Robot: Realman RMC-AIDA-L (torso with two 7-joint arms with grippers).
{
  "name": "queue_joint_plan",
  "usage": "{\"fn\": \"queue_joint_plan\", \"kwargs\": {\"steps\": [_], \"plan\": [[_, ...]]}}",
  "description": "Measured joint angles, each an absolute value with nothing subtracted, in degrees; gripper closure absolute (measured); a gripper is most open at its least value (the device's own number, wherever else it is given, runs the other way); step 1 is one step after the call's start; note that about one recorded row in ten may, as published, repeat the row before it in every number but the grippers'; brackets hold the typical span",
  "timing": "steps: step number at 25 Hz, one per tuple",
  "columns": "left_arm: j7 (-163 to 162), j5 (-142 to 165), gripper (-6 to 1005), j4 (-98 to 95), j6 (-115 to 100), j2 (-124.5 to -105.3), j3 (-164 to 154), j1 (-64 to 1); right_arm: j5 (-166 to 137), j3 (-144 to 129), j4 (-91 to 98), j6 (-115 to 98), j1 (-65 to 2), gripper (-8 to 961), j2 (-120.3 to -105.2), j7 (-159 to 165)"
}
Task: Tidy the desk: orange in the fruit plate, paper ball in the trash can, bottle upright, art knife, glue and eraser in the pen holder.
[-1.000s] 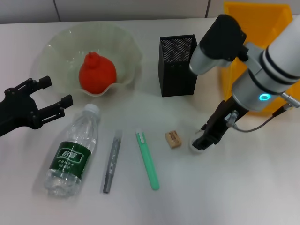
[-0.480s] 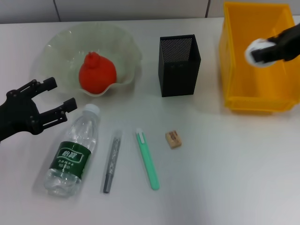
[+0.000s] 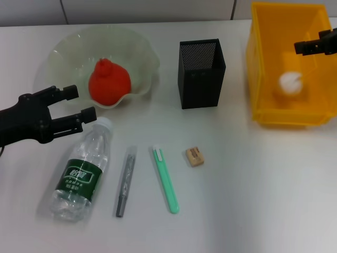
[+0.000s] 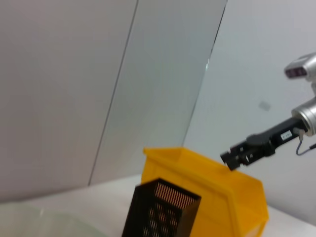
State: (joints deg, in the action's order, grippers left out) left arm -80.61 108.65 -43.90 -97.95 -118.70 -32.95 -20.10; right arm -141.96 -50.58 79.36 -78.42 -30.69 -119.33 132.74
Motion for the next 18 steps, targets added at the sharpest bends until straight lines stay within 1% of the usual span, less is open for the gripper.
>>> {"fn": "queue_joint_plan", "kwargs": {"steps": [2, 4, 5, 6, 9, 10, 11, 12, 14, 15, 18], "plan": [[-86.1, 108.5, 165, -49.1, -96.8, -118.98, -36.5, -19.2, -137.7, -50.8, 79.3, -77.2, -28.9, 408, -119.35, 130.9], [-88.0, 108.5, 165, -51.0, -96.4, -119.08, -37.8, -18.8, -134.9, -50.8, 79.3, -76.9, -28.0, 265, -119.36, 129.5], [-93.2, 108.0, 165, -56.4, -94.4, -119.16, -42.2, -17.2, -127.4, -50.8, 79.0, -76.5, -25.6, 193, -119.39, 125.4], [-93.2, 108.0, 165, -56.4, -94.4, -119.16, -42.2, -17.2, -127.4, -50.8, 79.0, -76.5, -25.6, 177, -119.39, 125.4], [-100.9, 106.7, 166, -65.7, -88.2, -119.18, -50.9, -13.3, -112.4, -51.9, 77.6, -77.8, -20.5, 130, -119.44, 113.8], [-103.3, 106.4, 166, -69.0, -85.6, -119.17, -54.2, -11.7, -104.6, -53.2, 76.4, -79.8, -17.6, 114, -119.4, 106.7], [-106.6, 106.6, 166, -73.0, -82.6, -119.1, -58.2, -9.7, -101.3, -53.9, 75.5, -81.3, -16.0, 115, -119.39, 103.1], [-109.4, 107.5, 166, -76.8, -80.2, -119.01, -61.7, -8.0, -101.3, -53.9, 75.5, -81.3, -16.0, 115, -119.39, 103.1], [-117.0, 111.2, 167, -84.9, -75.5, -118.81, -68.4, -5.2, -97.5, -55.3, 73.3, -84.3, -13.8, 116, -119.49, 97.0], [-120.9, 113.7, 167, -88.7, -74.0, -118.78, -71.4, -4.1, -95.6, -57.2, 70.1, -86.8, -12.4, 117, -119.53, 91.1], [-132.3, 122.4, 167, -97.3, -72.1, -118.89, -78.3, -2.8, -94.3, -59.8, 65.3, -88.9, -11.5, 118, -119.58, 84.0]]}}
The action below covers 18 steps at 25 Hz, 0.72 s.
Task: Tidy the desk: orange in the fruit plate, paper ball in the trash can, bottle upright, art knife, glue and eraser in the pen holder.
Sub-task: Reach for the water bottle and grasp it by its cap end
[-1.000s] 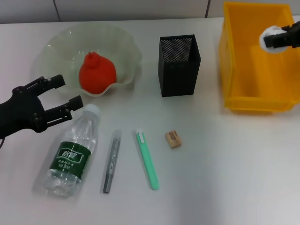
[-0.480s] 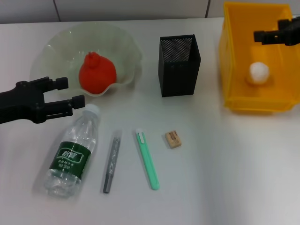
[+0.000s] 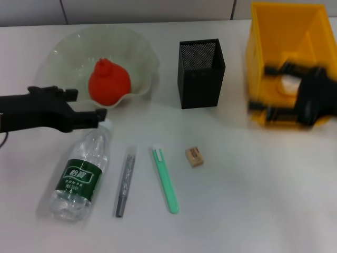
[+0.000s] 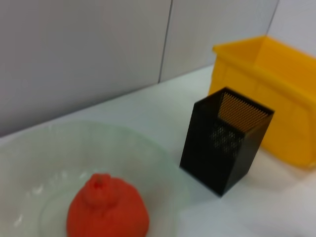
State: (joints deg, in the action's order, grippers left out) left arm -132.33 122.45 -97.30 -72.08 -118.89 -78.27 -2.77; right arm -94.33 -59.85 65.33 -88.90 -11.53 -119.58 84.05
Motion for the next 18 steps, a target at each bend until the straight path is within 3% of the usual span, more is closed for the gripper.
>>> {"fn": "queue_joint_plan", "kwargs": {"steps": [7, 10, 18], "plan": [[-145.6, 132.6, 168, -103.0, -71.2, -118.93, -85.3, -3.0, -93.8, -64.7, 46.7, -90.4, -12.8, 118, -119.66, 65.2], [-160.9, 145.1, 168, -104.6, -70.7, -118.99, -93.5, -6.4, -93.8, -64.5, 44.1, -90.2, -13.4, 118, -119.62, 64.0], [-164.7, 150.9, 170, -98.9, -66.7, -119.14, -98.2, -10.2, -93.8, -64.3, 41.0, -90.0, -14.4, 118, -119.48, 62.4]]}}
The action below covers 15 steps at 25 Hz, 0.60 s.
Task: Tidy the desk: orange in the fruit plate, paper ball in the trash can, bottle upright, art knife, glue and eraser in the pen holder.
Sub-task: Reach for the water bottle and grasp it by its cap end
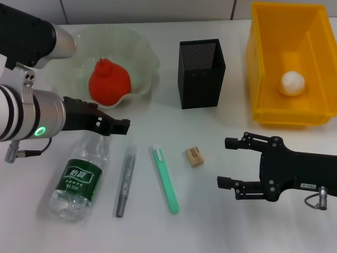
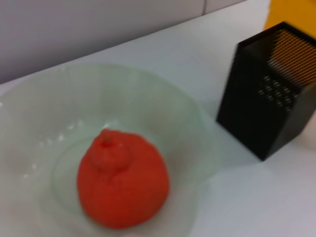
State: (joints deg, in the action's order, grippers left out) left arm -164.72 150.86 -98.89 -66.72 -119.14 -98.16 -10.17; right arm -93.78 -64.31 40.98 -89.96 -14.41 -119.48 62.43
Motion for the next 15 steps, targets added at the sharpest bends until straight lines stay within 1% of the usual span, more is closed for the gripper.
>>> {"fn": "queue_joint_plan", "kwargs": {"steps": [8, 15], "plan": [[-164.9, 151.7, 171, -91.3, -64.4, -119.18, -97.1, -13.0, -94.0, -64.3, 40.4, -89.9, -14.5, 119, -119.44, 62.3], [-164.9, 151.8, 172, -88.9, -62.8, -119.18, -96.9, -13.2, -94.0, -64.7, 40.1, -88.8, -14.6, 119, -119.44, 62.5]]}}
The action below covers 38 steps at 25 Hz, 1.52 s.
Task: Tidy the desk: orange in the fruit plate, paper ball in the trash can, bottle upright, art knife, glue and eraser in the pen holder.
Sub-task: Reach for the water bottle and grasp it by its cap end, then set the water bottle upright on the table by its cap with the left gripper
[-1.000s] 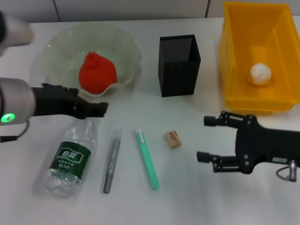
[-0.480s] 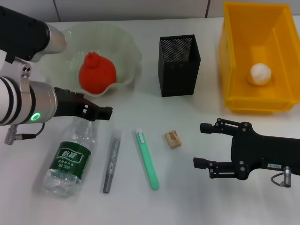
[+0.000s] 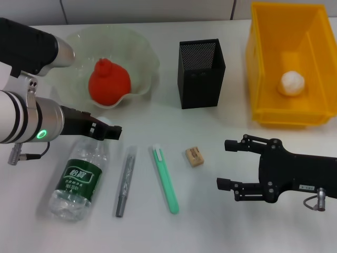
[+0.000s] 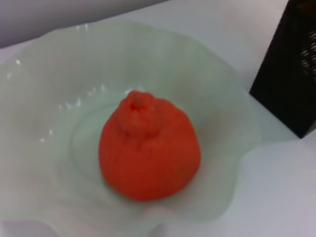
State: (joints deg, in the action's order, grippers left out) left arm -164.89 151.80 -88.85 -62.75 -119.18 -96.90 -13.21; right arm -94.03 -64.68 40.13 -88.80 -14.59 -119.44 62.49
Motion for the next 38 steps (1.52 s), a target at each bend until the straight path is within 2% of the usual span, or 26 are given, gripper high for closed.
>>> {"fn": "queue_joint_plan", "kwargs": {"steps": [17, 19, 30, 38], "plan": [[-165.0, 152.8, 174, -82.1, -64.4, -119.08, -95.4, -17.7, -94.0, -64.8, 38.6, -87.9, -15.6, 119, -119.43, 62.8], [-165.0, 153.5, 395, -82.1, -65.1, -119.08, -95.4, -18.0, -94.0, -64.8, 38.6, -87.9, -15.6, 119, -119.44, 62.9], [-160.3, 153.0, 535, -88.6, -67.6, -118.77, -94.6, -15.3, -94.0, -64.5, 38.6, -87.8, -15.5, 118, -119.4, 63.6], [-131.7, 127.7, 548, -93.0, -69.8, -118.63, -81.9, -7.0, -94.0, -64.3, 39.0, -88.3, -15.3, 119, -119.37, 64.2]]}}
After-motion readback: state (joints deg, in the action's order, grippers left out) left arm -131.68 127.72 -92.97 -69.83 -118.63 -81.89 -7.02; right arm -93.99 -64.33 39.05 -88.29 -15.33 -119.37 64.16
